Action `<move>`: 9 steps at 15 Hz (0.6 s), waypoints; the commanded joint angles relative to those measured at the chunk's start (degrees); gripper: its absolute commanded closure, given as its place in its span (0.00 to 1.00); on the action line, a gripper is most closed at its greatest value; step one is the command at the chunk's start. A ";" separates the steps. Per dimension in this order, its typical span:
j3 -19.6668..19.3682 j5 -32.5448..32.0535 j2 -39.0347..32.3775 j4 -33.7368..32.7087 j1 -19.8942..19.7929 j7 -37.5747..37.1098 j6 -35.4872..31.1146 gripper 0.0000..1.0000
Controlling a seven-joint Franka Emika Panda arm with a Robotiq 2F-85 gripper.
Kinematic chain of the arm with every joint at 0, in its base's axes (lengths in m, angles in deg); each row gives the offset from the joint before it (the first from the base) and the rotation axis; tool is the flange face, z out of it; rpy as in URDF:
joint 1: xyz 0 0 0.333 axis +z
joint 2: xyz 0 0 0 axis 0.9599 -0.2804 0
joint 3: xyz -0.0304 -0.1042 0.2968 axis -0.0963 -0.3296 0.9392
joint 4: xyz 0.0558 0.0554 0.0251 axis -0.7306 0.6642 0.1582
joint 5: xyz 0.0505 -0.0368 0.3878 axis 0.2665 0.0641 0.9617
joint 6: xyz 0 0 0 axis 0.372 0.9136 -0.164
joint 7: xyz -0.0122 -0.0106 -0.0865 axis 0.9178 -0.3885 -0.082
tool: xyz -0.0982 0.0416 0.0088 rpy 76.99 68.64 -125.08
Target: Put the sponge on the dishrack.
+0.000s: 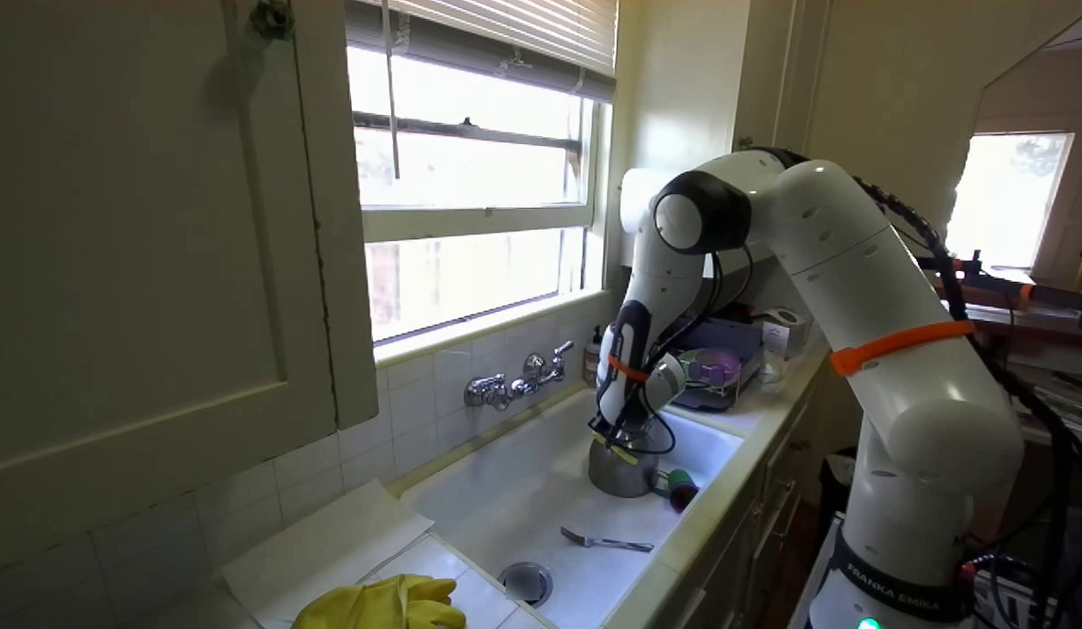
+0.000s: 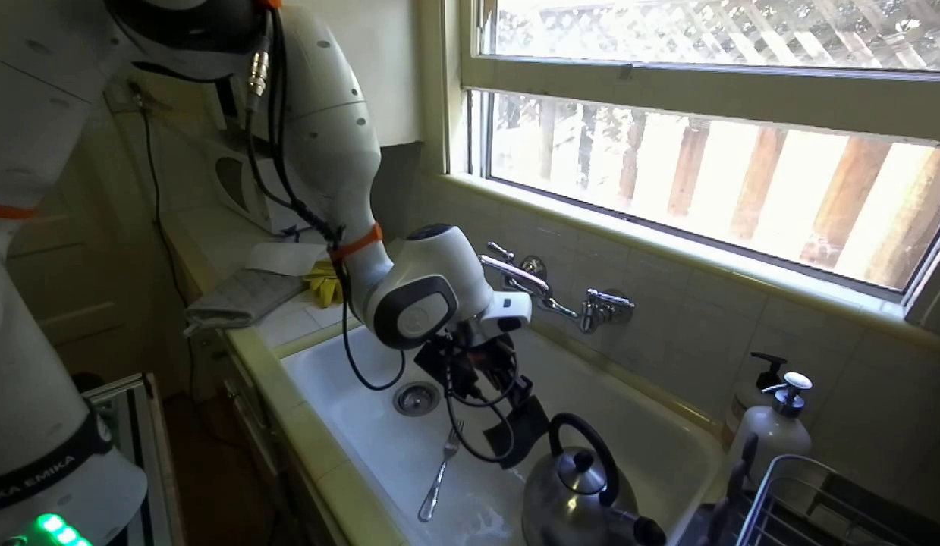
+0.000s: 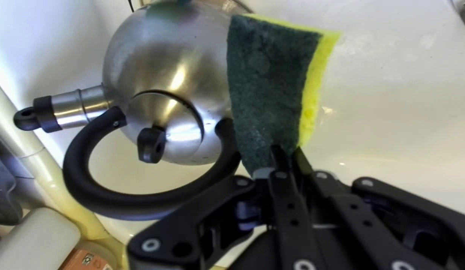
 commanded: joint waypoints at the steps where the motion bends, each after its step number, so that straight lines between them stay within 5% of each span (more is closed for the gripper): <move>1: -1.39 0.49 8.57 5.53 0.37 1.34 2.32 0.98; 9: -12.62 0.15 17.83 10.02 7.82 0.56 2.11 0.98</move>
